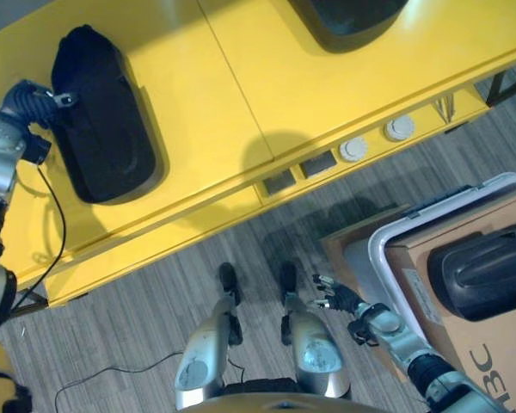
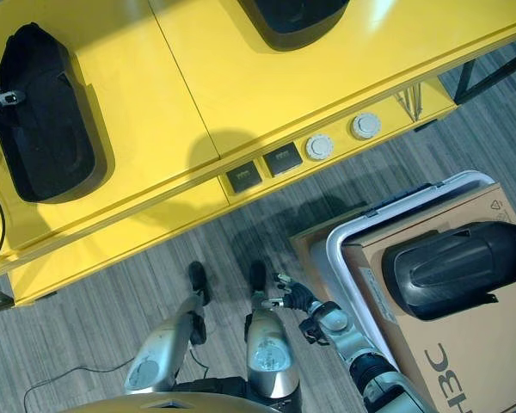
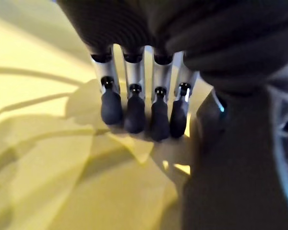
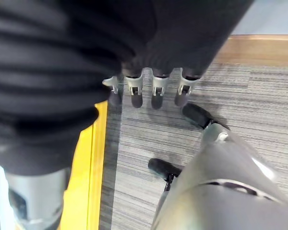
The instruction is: Move parts from the plastic box to the shelf.
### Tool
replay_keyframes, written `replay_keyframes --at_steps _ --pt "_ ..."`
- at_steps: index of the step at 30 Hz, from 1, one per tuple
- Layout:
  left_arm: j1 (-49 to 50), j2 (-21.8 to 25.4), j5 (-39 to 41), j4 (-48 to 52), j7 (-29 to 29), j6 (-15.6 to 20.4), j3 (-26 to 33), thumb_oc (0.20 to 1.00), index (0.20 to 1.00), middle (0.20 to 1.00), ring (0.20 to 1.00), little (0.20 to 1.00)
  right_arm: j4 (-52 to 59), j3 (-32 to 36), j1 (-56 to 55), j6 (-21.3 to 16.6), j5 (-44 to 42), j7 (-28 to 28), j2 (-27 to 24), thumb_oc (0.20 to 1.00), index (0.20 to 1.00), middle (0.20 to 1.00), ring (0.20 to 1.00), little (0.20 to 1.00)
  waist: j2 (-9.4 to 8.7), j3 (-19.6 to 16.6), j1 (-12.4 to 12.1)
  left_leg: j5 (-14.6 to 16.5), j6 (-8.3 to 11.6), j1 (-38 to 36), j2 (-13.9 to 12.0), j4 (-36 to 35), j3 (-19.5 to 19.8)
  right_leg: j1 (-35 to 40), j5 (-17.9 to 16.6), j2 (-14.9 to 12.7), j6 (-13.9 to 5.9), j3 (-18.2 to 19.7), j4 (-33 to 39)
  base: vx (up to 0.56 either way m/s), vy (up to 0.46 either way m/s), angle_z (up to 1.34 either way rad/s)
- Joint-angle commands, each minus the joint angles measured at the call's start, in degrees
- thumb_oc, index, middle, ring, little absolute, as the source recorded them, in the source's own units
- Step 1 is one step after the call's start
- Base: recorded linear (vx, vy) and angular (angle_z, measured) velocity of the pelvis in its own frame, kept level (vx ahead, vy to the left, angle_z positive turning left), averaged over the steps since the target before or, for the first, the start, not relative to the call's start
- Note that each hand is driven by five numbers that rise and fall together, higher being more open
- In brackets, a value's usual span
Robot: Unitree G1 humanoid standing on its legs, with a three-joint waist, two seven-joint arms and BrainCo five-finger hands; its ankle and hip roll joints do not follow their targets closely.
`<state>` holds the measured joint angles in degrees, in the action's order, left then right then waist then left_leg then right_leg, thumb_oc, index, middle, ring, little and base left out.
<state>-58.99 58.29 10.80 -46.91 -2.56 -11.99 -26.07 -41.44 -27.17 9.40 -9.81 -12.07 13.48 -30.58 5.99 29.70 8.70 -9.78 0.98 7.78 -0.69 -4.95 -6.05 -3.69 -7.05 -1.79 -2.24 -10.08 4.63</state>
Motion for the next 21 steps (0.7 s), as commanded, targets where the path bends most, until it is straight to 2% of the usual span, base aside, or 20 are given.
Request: replay_keyframes --at_steps 1,3,4,5,6,9,12,16,17,18,19,21 --pt "-1.7 1.4 -1.3 -4.0 9.5 1.8 1.1 1.0 1.0 1.0 1.0 1.0 0.6 -2.1 -1.6 -1.1 -2.3 -1.1 1.6 1.0 1.0 1.0 1.0 1.0 -2.83 -2.5 -0.3 4.2 0.71 -1.3 1.1 -0.1 -2.8 -2.5 3.2 1.0 -1.65 6.1 -1.2 0.01 -0.037 0.0" --pt "-2.0 1.2 1.3 -4.0 13.4 4.5 2.3 1.0 1.0 1.0 1.0 1.0 0.1 -2.5 -2.1 -1.1 -2.3 -1.5 2.1 1.0 1.0 1.0 1.0 1.0 -3.12 -3.2 -0.5 4.3 0.8 -1.8 1.1 -0.1 -2.8 -1.7 3.3 1.0 -1.61 6.0 -1.1 0.01 -0.04 0.02" --pt "-2.0 1.2 1.4 -4.0 13.4 4.5 2.3 1.0 1.0 1.0 1.0 1.0 0.1 -2.5 -2.1 -1.1 -2.3 -1.5 2.1 1.0 1.0 1.0 1.0 1.0 -3.12 -3.2 -0.5 4.3 0.8 -1.9 1.1 -0.1 -2.8 -1.7 3.3 1.0 -1.61 6.0 -1.1 0.03 -0.048 0.02" --pt "-2.2 0.7 5.1 -3.1 14.8 7.6 4.0 1.0 1.0 1.0 1.0 1.0 -0.7 -2.7 -2.9 -1.0 -2.1 -1.7 2.5 1.0 1.0 1.0 1.0 1.0 -3.48 -4.0 -0.7 4.6 0.88 -2.7 1.0 0.2 -2.9 -0.3 3.7 1.0 -1.58 5.7 -0.9 0.03 -0.054 0.0" --pt "-1.7 0.4 7.3 -2.2 14.6 8.2 5.6 1.0 1.0 1.0 1.0 1.0 -1.4 -2.6 -3.8 -0.3 -1.6 -1.9 2.8 1.0 1.0 1.0 1.0 1.0 -3.68 -5.3 -0.9 4.6 0.99 -3.3 1.0 0.4 -3.0 0.7 3.8 1.1 -1.53 5.5 -0.9 0.04 -0.056 -0.01" --pt "-0.2 0.1 5.7 0.0 14.1 8.8 6.6 1.0 1.0 1.0 1.0 1.0 -2.7 -1.9 -4.9 0.5 -1.5 -1.4 3.2 1.0 1.0 1.0 1.0 1.0 -3.84 -6.8 -1.2 4.7 1.12 -4.3 0.9 0.6 -3.1 2.4 3.9 1.0 -1.56 5.1 -0.6 0.01 -0.008 0.01" --pt "1.0 0.1 5.6 3.2 16.5 10.8 7.1 1.0 1.0 1.0 1.0 1.0 -5.4 -0.9 -6.6 1.2 -1.1 -0.9 4.2 1.0 1.0 1.0 1.0 1.0 -3.8 -9.6 -1.8 5.0 1.15 -6.0 1.0 0.9 -3.5 5.2 4.2 0.9 -1.73 4.1 -0.4 0.03 -0.017 0.01" --pt "1.1 0.7 12.2 6.2 13.7 15.9 7.4 1.0 1.0 1.0 1.0 1.0 -9.4 0.5 -7.9 0.9 -0.8 -0.6 5.4 1.0 1.0 1.0 1.0 1.0 -3.6 -12.9 -2.5 5.6 1.17 -7.4 0.8 1.6 -4.0 7.8 4.6 0.6 -1.8 3.3 -0.2 0.05 -0.021 -0.01" --pt "3.5 0.5 15.3 9.9 12.0 18.6 8.8 1.0 1.0 1.0 1.0 1.0 -10.9 1.5 -8.2 1.8 -0.2 -0.7 6.2 1.0 1.0 1.0 1.0 1.0 -3.61 -14.4 -3.1 6.1 1.09 -8.5 0.8 1.7 -4.0 9.1 4.9 0.4 -1.87 2.9 -0.1 0.1 -0.055 -0.03" --pt "10.4 -1.3 16.1 18.8 11.6 18.6 13.0 0.322 0.322 0.322 0.322 0.322 -12.7 2.8 -8.5 2.3 0.3 -1.1 7.7 1.0 1.0 1.0 1.0 1.0 -4.03 -15.8 -4.3 6.6 0.97 -9.8 0.6 1.7 -3.8 10.3 5.3 0.2 -1.66 2.3 -0.2 0.1 -0.056 -0.02" --pt "12.6 -1.9 16.1 21.2 11.8 18.4 14.4 0.2 0.2 0.2 0.2 0.2 -13.1 3.1 -8.5 2.4 0.2 -1.4 8.1 1.0 1.0 1.0 1.0 1.0 -4.11 -16.0 -4.5 6.7 0.92 -10.1 0.6 1.6 -3.7 10.6 5.4 0.2 -1.63 2.2 -0.2 0.06 -0.052 -0.03" --pt "22.2 -6.1 13.7 28.4 12.2 19.2 19.4 0.2 0.2 0.2 0.2 0.2 -14.7 4.4 -8.6 2.9 -0.6 -2.8 9.5 1.0 1.0 1.0 1.0 1.0 -4.56 -16.6 -5.7 7.1 0.74 -11.4 0.7 1.0 -2.9 11.8 6.0 0.2 -1.49 1.6 -0.2 0.02 -0.037 0.01"
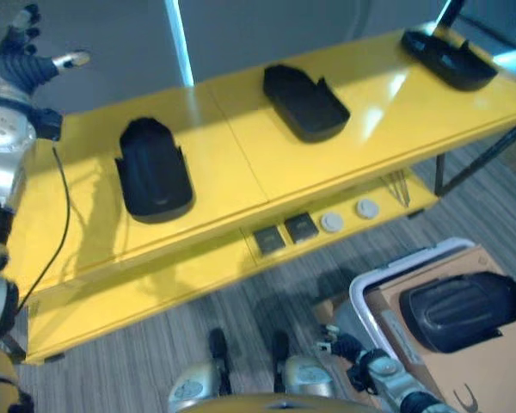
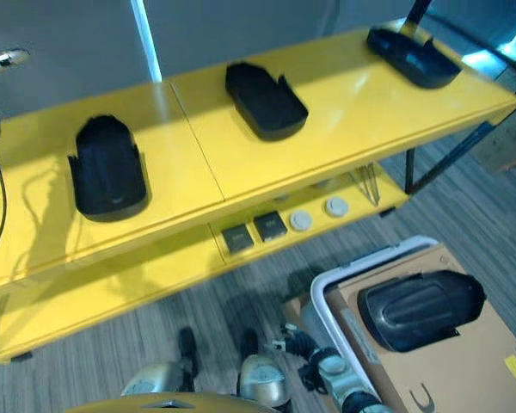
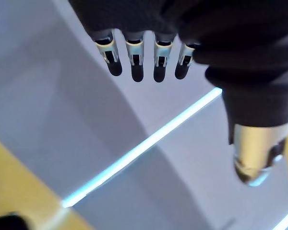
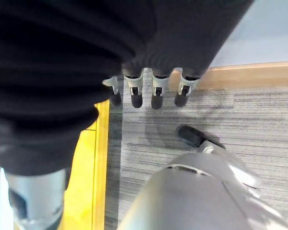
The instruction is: Move parts from the plastic box to the shelf.
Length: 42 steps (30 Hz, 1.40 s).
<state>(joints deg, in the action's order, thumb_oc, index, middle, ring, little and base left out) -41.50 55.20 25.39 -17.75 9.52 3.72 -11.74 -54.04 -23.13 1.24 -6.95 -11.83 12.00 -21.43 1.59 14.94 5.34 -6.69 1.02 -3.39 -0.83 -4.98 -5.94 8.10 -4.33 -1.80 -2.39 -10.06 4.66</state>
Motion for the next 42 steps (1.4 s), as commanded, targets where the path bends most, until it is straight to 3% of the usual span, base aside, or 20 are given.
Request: replay_keyframes --at_steps 1,2,3,4,9,19,28,34,42 --pt "9.7 -5.1 -3.0 3.3 -0.1 4.2 6.5 0.2 0.2 0.2 0.2 0.2 -2.8 1.2 -0.7 0.1 -1.1 -1.9 1.1 1.0 1.0 1.0 1.0 1.0 -0.36 -2.2 -2.9 4.2 0.6 -0.7 0.9 0.8 -2.5 0.3 3.4 0.3 -1.29 1.4 -0.1 0.02 -0.042 0.03" --pt "16.1 -8.8 -2.8 8.4 -1.2 5.3 8.6 0.2 0.2 0.2 0.2 0.2 -3.6 2.1 -1.0 0.5 -1.6 -2.5 2.0 1.0 1.0 1.0 1.0 1.0 -0.63 -2.6 -3.5 4.4 0.46 -1.2 1.0 0.6 -1.8 0.5 3.4 0.3 -1.23 1.1 -0.1 0.0 0.0 0.0" --pt "16.3 -8.8 -2.9 8.5 -1.2 5.3 8.7 0.2 0.2 0.2 0.2 0.2 -3.6 2.0 -1.1 0.5 -1.6 -2.5 1.9 1.0 1.0 1.0 1.0 1.0 -0.6 -2.6 -3.4 4.4 0.46 -1.2 1.0 0.6 -1.8 0.6 3.4 0.3 -1.23 1.1 -0.1 0.03 -0.023 0.21" --pt "27.1 -17.7 -8.2 15.5 -1.3 8.0 9.4 0.2 0.2 0.2 0.2 0.2 -4.2 4.1 -2.0 0.9 -0.2 -2.8 3.5 1.0 1.0 1.0 1.0 1.0 -1.22 -2.8 -4.7 4.8 0.17 -1.9 1.0 0.2 -0.8 0.9 3.3 0.2 -1.33 0.7 0.1 0.03 -0.005 0.28" --pt "36.4 -25.8 -10.7 19.8 -2.5 8.4 8.1 0.2 0.2 0.2 0.2 0.2 -5.3 4.3 -2.5 -0.3 4.6 -1.9 4.4 1.0 1.0 1.0 1.0 1.0 -1.72 -2.9 -6.4 5.5 -0.23 -2.1 1.0 0.0 0.1 1.2 3.7 0.2 -1.03 -0.2 0.3 0.01 -0.014 0.26" --pt "40.3 -27.6 -5.3 22.4 -7.4 9.8 0.6 0.2 0.2 0.2 0.2 0.2 -6.4 2.1 -0.4 0.4 1.5 -1.3 5.2 1.0 1.0 1.0 1.0 1.0 -1.33 -1.9 -8.1 5.5 -0.06 -0.6 1.1 0.0 0.3 -0.4 3.3 0.0 -1.28 -2.0 0.3 0.0 -0.008 0.13" --pt "35.4 -27.8 -1.2 21.1 -6.3 11.4 -5.6 0.2 0.2 0.2 0.2 0.2 -6.1 0.7 2.6 1.2 0.4 -2.4 3.9 1.0 1.0 1.0 1.0 1.0 -0.26 2.1 -6.9 4.6 -0.04 3.1 1.2 0.0 0.2 -4.4 2.3 0.0 -1.39 -0.5 0.3 -0.07 0.01 -0.01" --pt "33.0 -29.4 0.3 21.2 -5.4 13.1 -7.3 0.2 0.2 0.2 0.2 0.2 -6.0 0.1 2.6 1.3 0.7 -1.6 4.1 1.0 1.0 1.0 1.0 1.0 -0.34 2.4 -6.4 4.5 -0.18 3.1 1.3 0.0 0.2 -4.5 2.2 0.2 -1.25 -0.2 0.3 0.03 -0.005 0.01" --pt "30.6 -31.2 -0.4 20.6 -1.2 9.1 -7.6 0.2 0.2 0.2 0.2 0.2 -3.9 -1.4 1.7 2.6 0.8 -0.4 4.9 1.0 1.0 1.0 1.0 1.0 -0.59 1.8 -5.4 4.5 -0.12 2.4 1.0 0.0 -0.4 -3.9 2.3 0.3 -1.08 0.0 0.3 0.08 -0.005 -0.01"
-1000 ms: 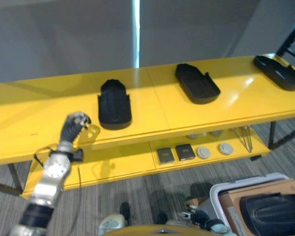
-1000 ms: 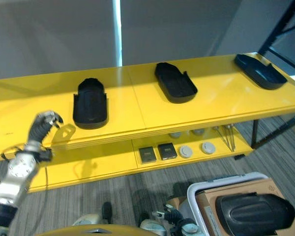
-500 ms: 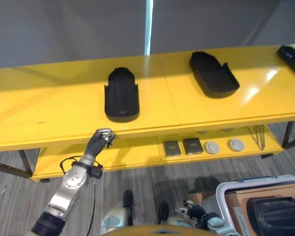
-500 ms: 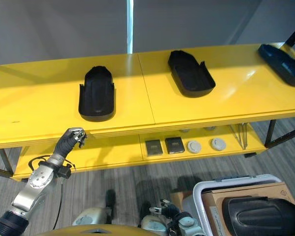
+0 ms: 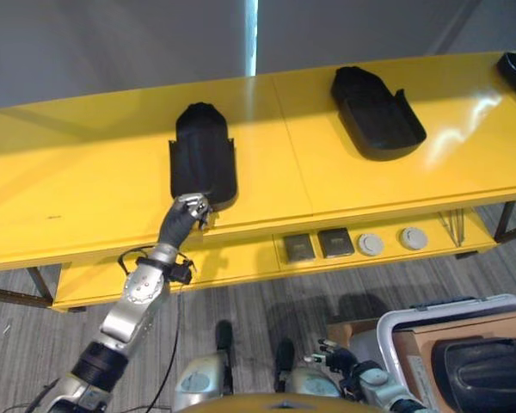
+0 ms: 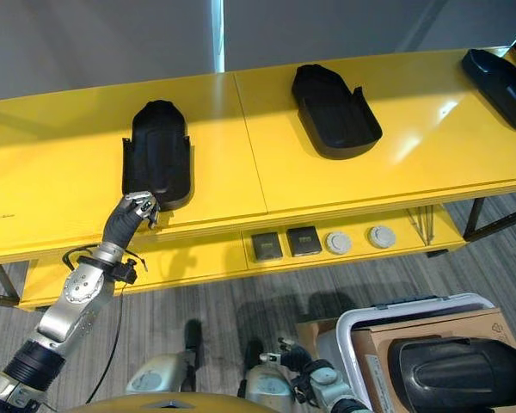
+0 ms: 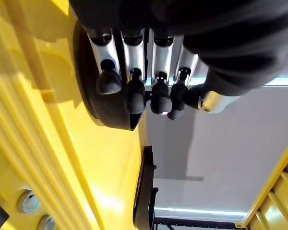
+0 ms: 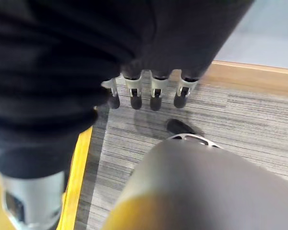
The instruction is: Move parts from the plastic box to the shelf.
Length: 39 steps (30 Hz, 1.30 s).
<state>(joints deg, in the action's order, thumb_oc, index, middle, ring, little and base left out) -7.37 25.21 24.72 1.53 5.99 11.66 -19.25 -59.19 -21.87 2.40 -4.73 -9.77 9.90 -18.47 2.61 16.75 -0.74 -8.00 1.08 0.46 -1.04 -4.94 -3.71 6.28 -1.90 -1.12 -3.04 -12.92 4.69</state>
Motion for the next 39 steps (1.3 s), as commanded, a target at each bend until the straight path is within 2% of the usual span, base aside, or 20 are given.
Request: replay_keyframes --at_steps 1,2,5,11,22,27,33,34,35,36,39 --pt "-4.0 -1.3 0.5 0.5 2.8 0.5 -0.3 0.2 0.2 0.2 0.2 0.2 1.5 -2.9 0.6 0.6 -1.2 1.6 2.0 1.0 1.0 1.0 1.0 1.0 -1.63 0.1 0.9 5.8 -0.17 -1.4 1.2 -0.1 -2.7 -2.1 -0.1 -0.3 -0.39 2.9 0.3 0.05 0.006 -0.05" --pt "-4.6 -1.6 0.5 -0.9 3.4 -1.0 -0.5 0.2 0.2 0.2 0.2 0.2 1.9 -3.1 0.4 0.9 -1.0 1.6 2.0 1.0 1.0 1.0 1.0 1.0 -1.64 0.1 1.2 5.8 -0.15 -1.4 1.1 -0.1 -3.0 -2.1 0.0 -0.3 -0.4 3.1 0.3 0.04 0.007 -0.06" --pt "-6.0 -2.2 -0.4 -4.5 4.2 -2.3 -1.2 0.2 0.2 0.2 0.2 0.2 2.8 -3.5 0.4 1.8 -1.2 1.4 1.7 1.0 1.0 1.0 1.0 1.0 -1.75 0.3 2.0 5.8 -0.13 -1.5 1.0 -0.1 -3.5 -2.2 0.0 -0.2 -0.38 3.6 0.3 0.03 0.005 -0.08" --pt "-8.2 -3.2 -0.7 -9.7 7.2 -2.9 -2.3 0.2 0.2 0.2 0.2 0.2 2.9 -3.7 0.3 2.9 -0.7 1.2 1.3 1.0 1.0 1.0 1.0 1.0 -1.74 1.1 3.1 5.6 -0.07 -1.5 0.7 -0.1 -4.5 -2.2 -0.1 0.1 -0.26 4.6 0.3 0.03 0.01 -0.07" --pt "-12.1 -3.9 -1.7 -14.4 11.7 -1.2 -1.1 0.2 0.2 0.2 0.2 0.2 3.6 -4.5 0.3 1.9 -1.5 1.4 1.0 1.0 1.0 1.0 1.0 1.0 -2.0 2.4 4.2 4.9 0.09 -0.8 0.5 -0.1 -4.8 -2.6 0.2 0.4 0.0 5.6 0.3 0.0 -0.004 -0.06" --pt "-10.2 -3.8 -2.2 -13.8 13.9 -0.3 0.3 0.2 0.2 0.2 0.2 0.2 3.2 -4.1 -0.3 1.9 -1.1 1.2 1.2 1.0 1.0 1.0 1.0 1.0 -1.82 1.3 3.7 4.9 0.4 -1.1 0.6 0.2 -4.9 -1.4 0.6 0.4 0.07 5.2 0.3 0.0 0.0 0.0" --pt "-6.6 -2.8 -1.3 -11.5 13.0 3.3 3.0 0.2 0.2 0.2 0.2 0.2 2.4 -2.8 -1.2 1.5 -1.1 0.7 1.2 1.0 1.0 1.0 1.0 1.0 -1.75 -0.9 2.7 5.1 0.76 -2.0 0.4 0.8 -5.7 0.5 1.3 0.0 0.04 4.1 0.3 -0.04 0.009 0.0" --pt "-5.9 -2.6 -1.1 -10.7 12.9 3.7 3.5 0.316 0.316 0.316 0.316 0.316 2.2 -2.5 -1.1 1.6 -1.2 0.7 1.2 1.0 1.0 1.0 1.0 1.0 -1.76 -1.2 2.5 5.2 0.79 -2.2 0.4 0.8 -5.8 0.8 1.4 0.0 0.02 3.8 0.3 -0.11 0.016 0.0" --pt "-4.9 -2.3 0.1 -9.5 12.0 4.6 4.2 0.821 0.821 0.821 0.821 0.821 1.9 -2.1 -1.2 1.6 -1.3 0.6 1.2 1.0 1.0 1.0 1.0 1.0 -1.79 -1.7 2.2 5.5 0.79 -2.6 0.4 0.9 -5.8 1.1 1.4 -0.2 -0.02 3.5 0.3 -0.11 0.013 0.01" --pt "-4.2 -2.0 0.5 -8.5 11.0 5.3 4.6 1.0 1.0 1.0 1.0 1.0 1.8 -1.8 -1.2 1.9 -1.4 0.5 1.1 1.0 1.0 1.0 1.0 1.0 -1.8 -2.0 2.0 5.6 0.79 -2.9 0.4 0.9 -5.8 1.4 1.5 -0.3 -0.05 3.3 0.3 -0.11 0.01 0.02" --pt "-1.1 -1.5 0.3 -4.7 9.5 7.0 5.4 1.0 1.0 1.0 1.0 1.0 0.9 -0.7 -1.0 4.3 -3.0 -0.6 1.5 1.0 1.0 1.0 1.0 1.0 -1.98 -3.1 1.1 6.4 0.59 -4.3 0.4 0.9 -5.5 2.4 1.5 -0.5 0.0 2.6 0.3 -0.12 0.008 0.01"
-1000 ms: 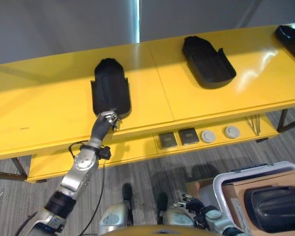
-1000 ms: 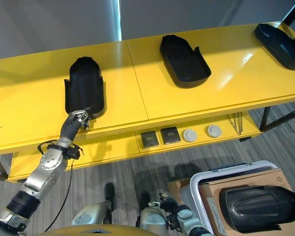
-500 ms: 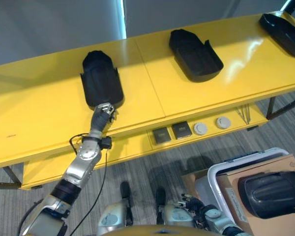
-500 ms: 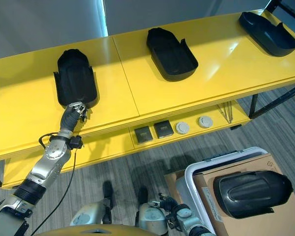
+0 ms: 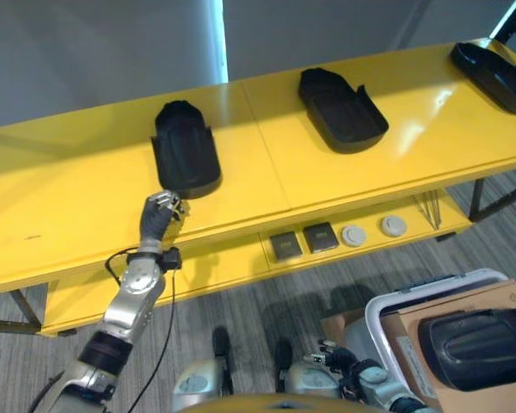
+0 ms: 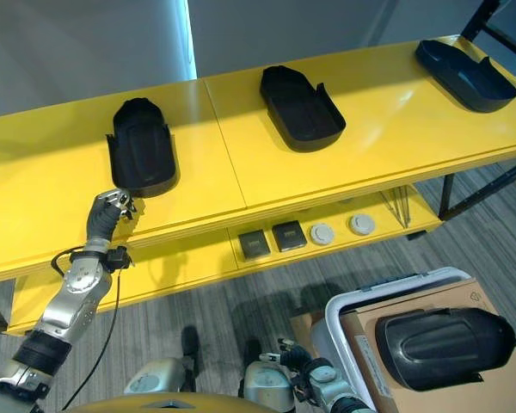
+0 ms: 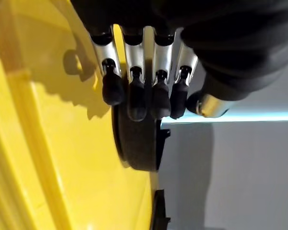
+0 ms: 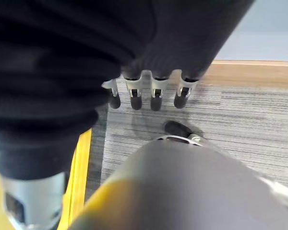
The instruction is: Move parts from the plastic box to the shelf.
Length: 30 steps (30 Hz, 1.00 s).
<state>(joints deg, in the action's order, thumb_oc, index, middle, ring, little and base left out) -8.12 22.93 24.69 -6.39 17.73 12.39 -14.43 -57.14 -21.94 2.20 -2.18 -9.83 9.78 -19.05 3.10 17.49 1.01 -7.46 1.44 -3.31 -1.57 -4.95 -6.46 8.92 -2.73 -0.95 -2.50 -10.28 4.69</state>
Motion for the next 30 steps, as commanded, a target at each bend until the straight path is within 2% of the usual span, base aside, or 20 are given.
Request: replay_keyframes --at_steps 1,4,8,12,14,15,16,17,18,19,20,21,22,23,24,26,27,29,30 --pt "0.9 1.1 -0.8 4.3 -2.4 7.0 0.7 1.0 1.0 1.0 1.0 1.0 -2.2 0.0 -0.6 3.5 -4.7 -0.7 2.1 1.0 1.0 1.0 1.0 1.0 -2.58 -4.3 -1.0 6.2 0.1 -1.2 1.0 1.0 -2.4 0.2 2.4 -0.8 -0.56 -0.1 0.3 -0.06 0.007 0.01" --pt "2.6 1.8 -4.8 5.2 -1.5 10.7 0.4 1.0 1.0 1.0 1.0 1.0 -5.0 1.6 0.1 7.9 -7.8 -0.4 2.6 1.0 1.0 1.0 1.0 1.0 -2.86 -5.1 -1.3 7.1 -0.28 -2.7 1.1 1.0 -1.9 1.1 2.5 -0.7 -0.44 0.2 0.3 -0.03 0.004 0.02" --pt "5.1 2.3 -4.4 5.8 -2.8 12.6 -1.0 1.0 1.0 1.0 1.0 1.0 -10.7 4.2 1.6 15.1 -10.9 2.1 3.3 1.0 1.0 1.0 1.0 1.0 -3.65 -6.5 -1.8 9.0 -1.22 -5.1 1.3 1.7 -1.5 2.2 3.0 -0.5 -0.14 1.1 -0.2 -0.01 -0.016 0.02" --pt "5.1 2.5 -4.2 5.1 -3.1 14.9 -2.7 1.0 1.0 1.0 1.0 1.0 -12.5 5.9 2.7 16.5 -14.7 1.5 3.6 1.0 1.0 1.0 1.0 1.0 -4.61 -7.0 -1.4 11.6 -2.05 -5.0 1.4 6.0 -1.6 2.1 3.6 -0.4 0.32 3.0 -2.0 -0.01 -0.009 0.01" --pt "4.6 2.5 -4.5 5.0 -3.0 16.1 -3.4 1.0 1.0 1.0 1.0 1.0 -12.7 6.3 2.9 16.4 -14.9 1.2 3.6 1.0 1.0 1.0 1.0 1.0 -5.34 -6.9 -0.9 13.3 -2.49 -4.2 1.8 10.0 -1.7 1.9 3.8 -0.6 0.74 4.2 -3.0 -0.02 -0.009 -0.02" --pt "4.0 2.4 -5.3 4.8 -3.6 16.2 -3.8 1.0 1.0 1.0 1.0 1.0 -12.7 6.6 2.9 16.4 -15.7 1.3 3.5 1.0 1.0 1.0 1.0 1.0 -5.92 -6.2 -0.7 14.9 -2.83 -2.4 1.9 15.3 -1.0 1.9 4.0 -0.7 1.19 5.6 -4.1 -0.07 -0.011 -0.14" --pt "3.5 2.3 -5.5 4.4 -3.9 16.1 -3.9 1.0 1.0 1.0 1.0 1.0 -12.5 6.6 2.9 16.8 -16.5 0.7 3.4 1.0 1.0 1.0 1.0 1.0 -6.24 -5.7 -0.9 14.7 -2.88 0.1 1.9 19.8 1.1 1.3 4.2 -0.6 1.7 7.2 -5.3 -0.09 -0.004 -0.26" --pt "3.4 2.2 -5.7 4.3 -3.6 16.1 -3.9 1.0 1.0 1.0 1.0 1.0 -12.6 6.6 2.9 16.9 -16.6 0.4 3.4 1.0 1.0 1.0 1.0 1.0 -6.46 -5.6 -1.0 14.2 -3.0 1.0 2.2 20.7 2.7 0.9 4.1 -0.6 1.87 8.1 -5.6 -0.11 0.036 -0.38" --pt "3.3 2.3 -6.1 3.9 -3.4 16.2 -4.0 1.0 1.0 1.0 1.0 1.0 -12.9 6.5 3.0 17.1 -16.9 -0.3 3.2 1.0 1.0 1.0 1.0 1.0 -6.55 -5.1 -1.5 14.4 -3.37 2.3 2.8 23.0 6.3 0.4 4.3 -0.1 2.14 10.3 -6.5 -0.06 0.034 -0.35" --pt "3.2 2.3 -6.1 3.9 -3.4 16.2 -4.0 1.0 1.0 1.0 1.0 1.0 -12.9 6.5 3.0 17.1 -16.9 -0.3 3.2 1.0 1.0 1.0 1.0 1.0 -6.65 -5.3 -1.5 14.1 -3.35 2.6 2.8 22.8 6.3 0.1 4.2 -0.2 2.14 10.3 -6.5 -0.1 0.136 -0.89" --pt "3.9 2.7 -9.2 3.7 0.7 17.1 -3.9 1.0 1.0 1.0 1.0 1.0 -14.5 6.2 3.9 17.3 -15.2 0.9 2.3 1.0 1.0 1.0 1.0 1.0 -6.68 -4.6 -3.1 14.9 -4.82 3.5 6.3 23.6 16.0 -1.3 4.5 1.9 2.49 17.3 -8.2 -0.07 0.107 -1.24" --pt "4.0 2.7 -9.3 3.6 0.7 17.1 -3.9 1.0 1.0 1.0 1.0 1.0 -14.5 6.2 3.9 17.4 -15.5 0.8 2.3 1.0 1.0 1.0 1.0 1.0 -6.77 -4.7 -3.2 14.6 -4.84 3.6 6.5 23.3 16.3 -1.6 4.4 1.9 2.48 17.5 -8.3 -0.08 0.149 -1.72" --pt "4.2 2.8 -9.5 3.7 1.3 16.9 -3.6 1.0 1.0 1.0 1.0 1.0 -15.0 6.2 4.3 17.8 -14.8 1.3 2.0 1.0 1.0 1.0 1.0 1.0 -6.73 -4.9 -3.4 14.9 -5.09 3.3 7.4 22.1 18.4 -2.2 4.5 2.6 2.5 18.9 -8.6 -0.06 0.199 -2.42" --pt "4.5 2.8 -9.2 4.0 1.6 16.3 -3.1 1.0 1.0 1.0 1.0 1.0 -16.6 6.9 4.8 18.6 -12.7 2.0 0.9 1.0 1.0 1.0 1.0 1.0 -6.3 -5.1 -3.5 16.7 -5.99 1.3 9.0 18.5 20.8 -3.3 4.6 3.6 2.37 21.5 -9.6 -0.05 0.194 -2.2" --pt "4.5 2.8 -9.2 4.0 1.6 16.3 -3.1 1.0 1.0 1.0 1.0 1.0 -16.6 6.9 4.8 18.6 -12.7 2.0 0.9 1.0 1.0 1.0 1.0 1.0 -6.27 -5.0 -3.5 16.7 -6.0 1.2 9.0 18.4 20.8 -3.3 4.6 3.6 2.37 21.5 -9.6 -0.09 0.252 -1.8" --pt "3.6 2.7 -10.0 4.3 0.6 15.0 -3.5 1.0 1.0 1.0 1.0 1.0 -17.3 8.4 4.3 18.6 -12.9 1.5 0.5 1.0 1.0 1.0 1.0 1.0 -5.72 -5.4 -2.1 15.9 -6.0 0.0 8.2 15.0 19.2 -5.1 3.6 3.1 1.58 21.2 -9.9 -0.08 0.182 -0.95" --pt "2.8 3.0 -10.3 4.7 0.0 13.7 -4.5 1.0 1.0 1.0 1.0 1.0 -17.4 9.7 3.8 17.6 -15.5 1.1 0.4 1.0 1.0 1.0 1.0 1.0 -5.12 -5.1 -1.0 15.1 -6.01 -1.4 8.2 11.7 18.4 -7.6 1.7 2.7 0.28 20.6 -10.3 -0.09 0.187 -0.94" --pt "2.7 3.7 -10.7 5.3 -1.2 13.0 -4.8 1.0 1.0 1.0 1.0 1.0 -16.5 10.8 3.3 16.6 -17.6 1.2 0.5 1.0 1.0 1.0 1.0 1.0 -4.86 -4.5 -0.5 14.3 -5.75 -2.3 8.0 9.2 17.2 -10.0 -1.0 1.2 -1.24 18.9 -9.7 -0.15 0.167 -0.57" --pt "2.9 4.5 -12.2 5.7 -0.1 12.2 -4.4 1.0 1.0 1.0 1.0 1.0 -14.9 11.2 2.8 14.2 -16.3 1.7 0.9 1.0 1.0 1.0 1.0 1.0 -4.81 -3.8 -1.0 13.9 -5.33 -3.8 7.3 6.7 14.2 -11.9 -4.0 -2.0 -3.12 12.7 -7.8 -0.14 0.097 -0.62"
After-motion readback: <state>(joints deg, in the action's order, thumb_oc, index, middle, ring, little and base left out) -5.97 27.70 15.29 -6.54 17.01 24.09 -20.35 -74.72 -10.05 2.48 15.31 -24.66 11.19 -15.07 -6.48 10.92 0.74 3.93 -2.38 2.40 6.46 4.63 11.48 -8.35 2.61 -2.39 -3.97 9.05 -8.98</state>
